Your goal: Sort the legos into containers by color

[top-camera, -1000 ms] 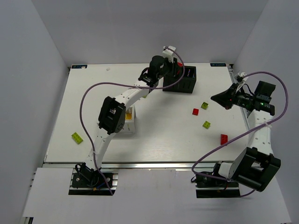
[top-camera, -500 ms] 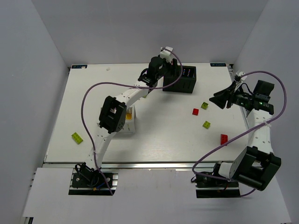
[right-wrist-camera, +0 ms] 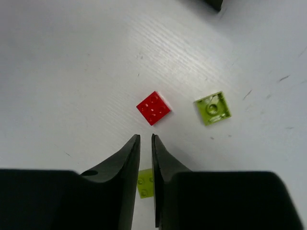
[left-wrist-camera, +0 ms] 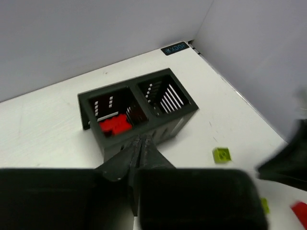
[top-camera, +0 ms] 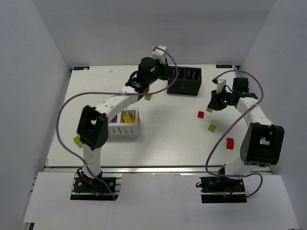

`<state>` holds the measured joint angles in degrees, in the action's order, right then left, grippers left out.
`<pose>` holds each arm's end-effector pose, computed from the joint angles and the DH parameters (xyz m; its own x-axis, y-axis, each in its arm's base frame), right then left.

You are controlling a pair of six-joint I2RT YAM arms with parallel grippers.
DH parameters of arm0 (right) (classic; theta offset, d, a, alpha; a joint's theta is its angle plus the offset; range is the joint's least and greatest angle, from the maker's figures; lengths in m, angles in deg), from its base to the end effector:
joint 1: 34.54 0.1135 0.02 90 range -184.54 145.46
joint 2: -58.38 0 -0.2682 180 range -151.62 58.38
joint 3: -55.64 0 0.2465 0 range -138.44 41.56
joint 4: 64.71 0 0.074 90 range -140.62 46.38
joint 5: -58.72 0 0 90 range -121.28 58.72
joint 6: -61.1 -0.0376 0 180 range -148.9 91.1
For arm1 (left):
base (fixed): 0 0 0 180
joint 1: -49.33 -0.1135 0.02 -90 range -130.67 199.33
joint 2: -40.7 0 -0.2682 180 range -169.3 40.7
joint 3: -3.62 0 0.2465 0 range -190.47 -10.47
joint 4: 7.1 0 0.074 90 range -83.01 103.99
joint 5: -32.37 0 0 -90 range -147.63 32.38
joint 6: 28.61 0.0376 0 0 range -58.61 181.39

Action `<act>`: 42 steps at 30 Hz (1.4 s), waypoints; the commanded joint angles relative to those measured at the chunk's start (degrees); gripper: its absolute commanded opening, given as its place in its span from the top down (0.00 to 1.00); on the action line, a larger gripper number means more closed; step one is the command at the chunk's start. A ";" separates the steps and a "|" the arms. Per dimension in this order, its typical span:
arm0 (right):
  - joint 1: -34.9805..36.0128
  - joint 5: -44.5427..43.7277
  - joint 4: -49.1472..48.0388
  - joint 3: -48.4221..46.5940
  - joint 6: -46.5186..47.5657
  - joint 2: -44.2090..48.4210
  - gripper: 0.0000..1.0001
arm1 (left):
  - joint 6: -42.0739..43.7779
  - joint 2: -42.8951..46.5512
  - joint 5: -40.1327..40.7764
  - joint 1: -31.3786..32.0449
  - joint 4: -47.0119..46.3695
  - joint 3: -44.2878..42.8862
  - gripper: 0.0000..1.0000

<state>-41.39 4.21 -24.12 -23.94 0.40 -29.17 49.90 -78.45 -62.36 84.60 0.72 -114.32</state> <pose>0.3222 -0.0167 0.2689 -0.5099 -0.3401 -0.7902 -0.6122 0.7887 0.0556 0.4123 -0.2954 0.3250 -0.2534 -0.0639 -0.9652 0.6036 0.7693 -0.2094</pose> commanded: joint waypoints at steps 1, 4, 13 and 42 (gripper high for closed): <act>4.38 -14.89 0.67 0.35 -9.06 -0.87 0.77 | -1.17 16.82 3.06 -0.11 -0.68 12.58 0.84; 6.76 -18.00 -2.16 3.35 -15.92 -1.83 0.54 | -1.52 28.77 8.58 -0.64 0.98 26.27 0.39; 11.59 -22.47 -11.98 8.36 -34.46 -3.94 0.11 | -6.09 64.69 34.75 -0.64 12.49 55.22 0.02; 14.59 -31.98 -15.08 6.53 -38.01 -8.17 1.00 | -17.60 89.80 58.78 0.59 35.35 67.47 0.03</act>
<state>-26.81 -31.51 -39.07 -16.66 -41.00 -41.24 34.39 12.12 -5.97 85.08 34.08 -46.48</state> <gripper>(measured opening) 0.426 0.975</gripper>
